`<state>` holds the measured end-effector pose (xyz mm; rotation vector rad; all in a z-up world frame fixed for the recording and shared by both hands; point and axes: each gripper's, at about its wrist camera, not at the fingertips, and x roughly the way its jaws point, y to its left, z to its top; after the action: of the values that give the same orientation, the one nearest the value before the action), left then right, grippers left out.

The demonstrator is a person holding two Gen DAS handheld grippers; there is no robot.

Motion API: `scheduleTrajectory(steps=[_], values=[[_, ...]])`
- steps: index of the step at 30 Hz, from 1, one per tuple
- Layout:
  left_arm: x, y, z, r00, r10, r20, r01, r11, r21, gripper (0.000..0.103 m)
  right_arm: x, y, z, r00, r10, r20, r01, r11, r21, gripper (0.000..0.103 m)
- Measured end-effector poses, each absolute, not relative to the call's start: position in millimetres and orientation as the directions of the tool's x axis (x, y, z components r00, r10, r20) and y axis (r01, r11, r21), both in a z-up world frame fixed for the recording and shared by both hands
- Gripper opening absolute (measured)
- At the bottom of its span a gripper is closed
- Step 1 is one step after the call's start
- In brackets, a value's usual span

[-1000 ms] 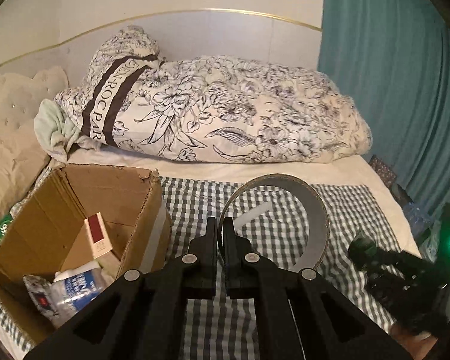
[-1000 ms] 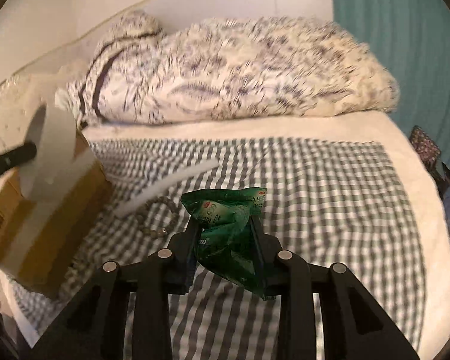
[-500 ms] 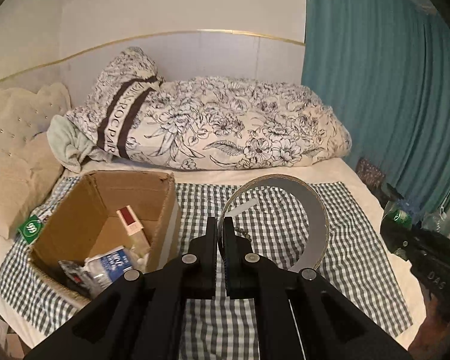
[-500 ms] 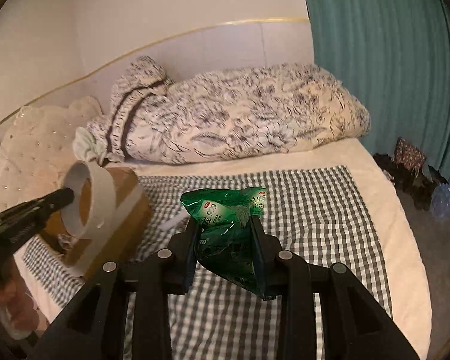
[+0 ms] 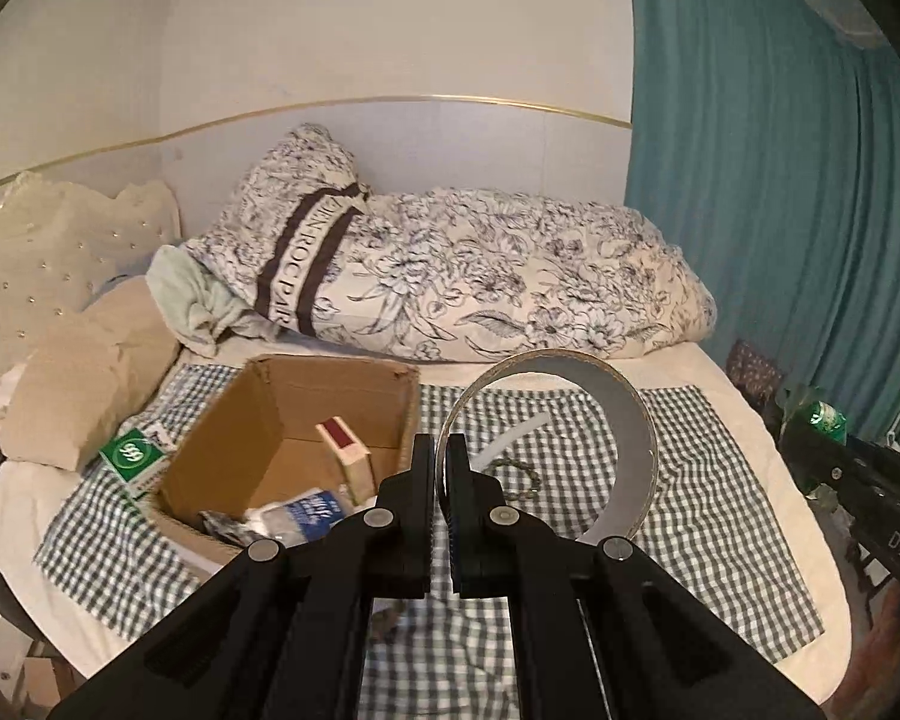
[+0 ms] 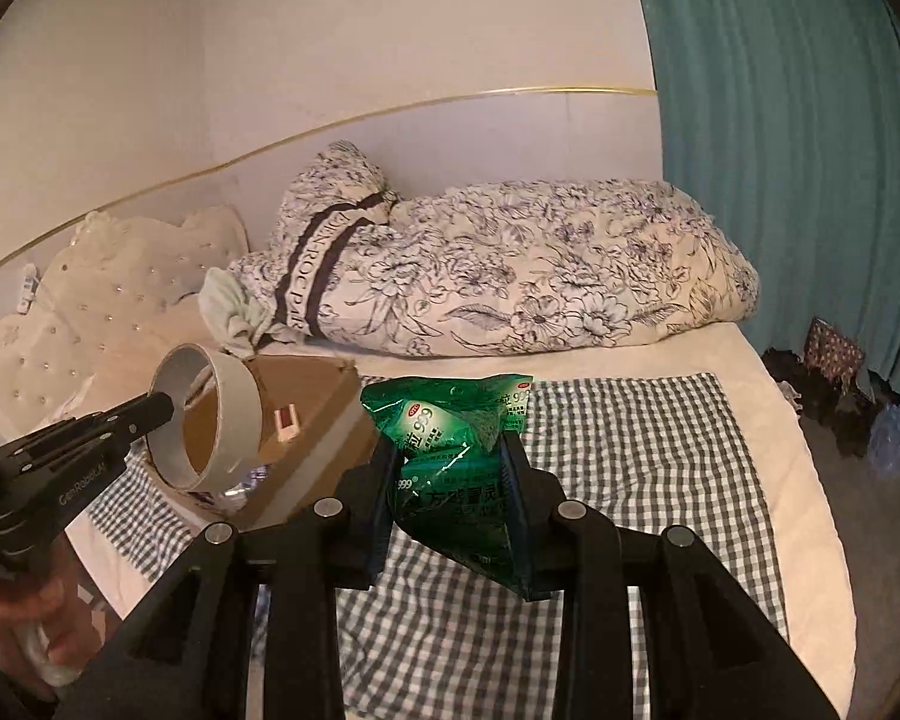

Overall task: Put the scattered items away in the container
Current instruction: 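Carry the tape roll and green packet over the cardboard box with both tools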

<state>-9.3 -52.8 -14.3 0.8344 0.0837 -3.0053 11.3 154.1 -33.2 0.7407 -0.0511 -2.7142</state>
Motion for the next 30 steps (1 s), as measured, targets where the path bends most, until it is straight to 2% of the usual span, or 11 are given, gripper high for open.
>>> scheduleTrajectory(steps=[17, 30], values=[[-16, -128, -10, -0.859, -0.074, -0.507, 0.12, -0.991, -0.06, 0.003, 9, 78, -23, -0.798, -0.384, -0.465, 0.386, -0.918, 0.097, 0.032], [-35, -170, -22, -0.841, -0.121, -0.527, 0.175, -0.983, -0.053, 0.003, -18, 20, -32, -0.738, -0.465, -0.489, 0.482, -0.87, 0.099, 0.033]])
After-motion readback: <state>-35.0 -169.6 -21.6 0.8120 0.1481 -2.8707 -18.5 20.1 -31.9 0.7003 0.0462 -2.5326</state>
